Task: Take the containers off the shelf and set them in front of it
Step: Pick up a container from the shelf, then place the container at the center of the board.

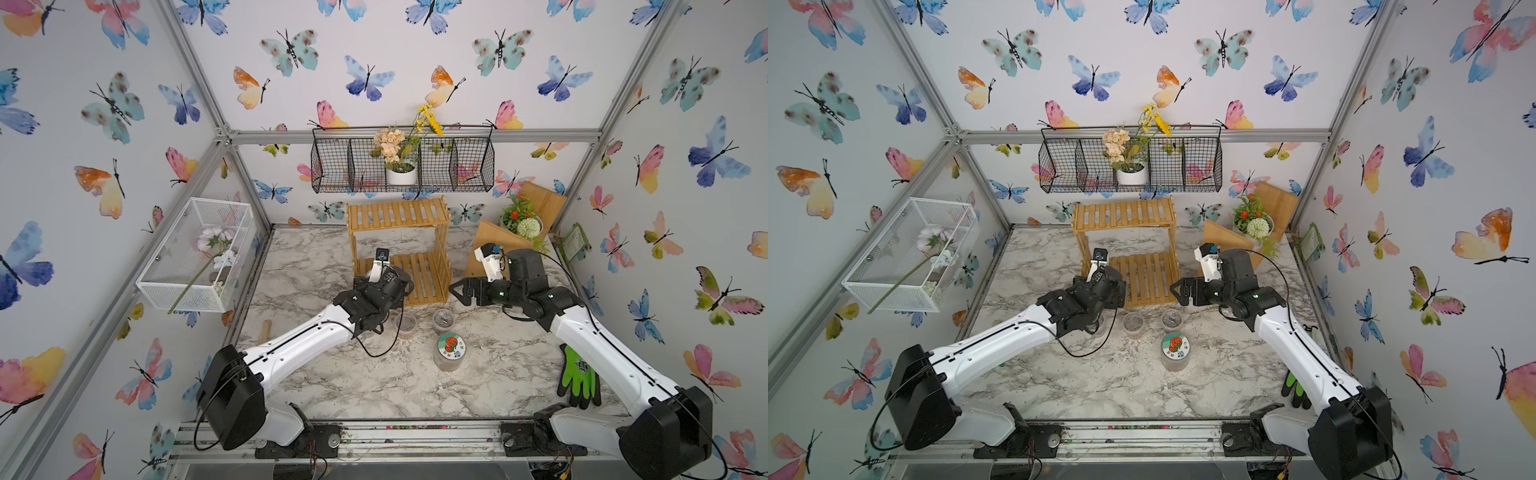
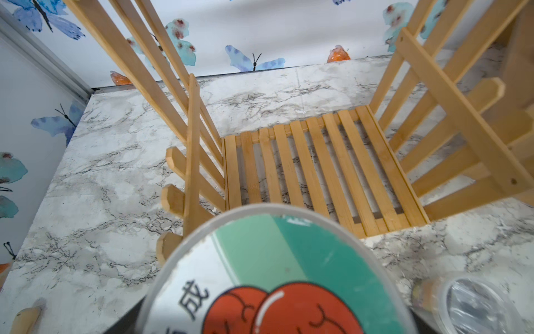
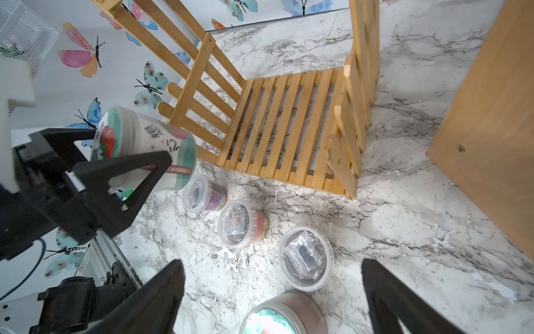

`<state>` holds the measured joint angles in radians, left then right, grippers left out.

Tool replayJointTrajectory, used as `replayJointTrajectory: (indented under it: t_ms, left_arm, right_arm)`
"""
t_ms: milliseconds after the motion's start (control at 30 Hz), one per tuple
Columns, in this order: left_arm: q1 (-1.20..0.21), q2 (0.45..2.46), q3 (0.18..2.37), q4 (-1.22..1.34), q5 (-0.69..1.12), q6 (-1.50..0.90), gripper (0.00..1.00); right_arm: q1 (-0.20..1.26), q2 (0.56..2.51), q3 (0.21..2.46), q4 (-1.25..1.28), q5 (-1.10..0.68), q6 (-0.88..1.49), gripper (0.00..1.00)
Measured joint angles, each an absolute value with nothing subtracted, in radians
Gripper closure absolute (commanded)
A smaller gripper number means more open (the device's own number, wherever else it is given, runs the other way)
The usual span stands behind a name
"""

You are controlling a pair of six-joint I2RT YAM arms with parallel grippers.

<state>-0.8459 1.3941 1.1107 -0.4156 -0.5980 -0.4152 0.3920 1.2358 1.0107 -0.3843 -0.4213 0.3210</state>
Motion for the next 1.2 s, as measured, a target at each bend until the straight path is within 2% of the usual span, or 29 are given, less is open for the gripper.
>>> replayJointTrajectory:
  t_ms: [300, 600, 933, 1200]
  left_arm:
    - [-1.0, 1.255, 0.938, -0.395, -0.569, -0.417, 0.3]
    - [-1.138, 1.209, 0.808, -0.341, -0.545, -0.438, 0.3]
    - [-1.183, 1.213, 0.736, -0.253, -0.523, -0.469, 0.3]
    - [-1.2, 1.294, 0.702, -0.179, -0.515, -0.473, 0.3]
  right_arm:
    - [0.392, 1.24, 1.003, -0.38, -0.424, 0.321, 0.02]
    - [0.392, 1.237, 0.976, -0.38, -0.424, 0.321, 0.02]
    - [0.392, 1.2, 0.96, -0.38, -0.424, 0.322, 0.02]
    - [0.392, 1.194, 0.96, -0.381, -0.423, 0.321, 0.02]
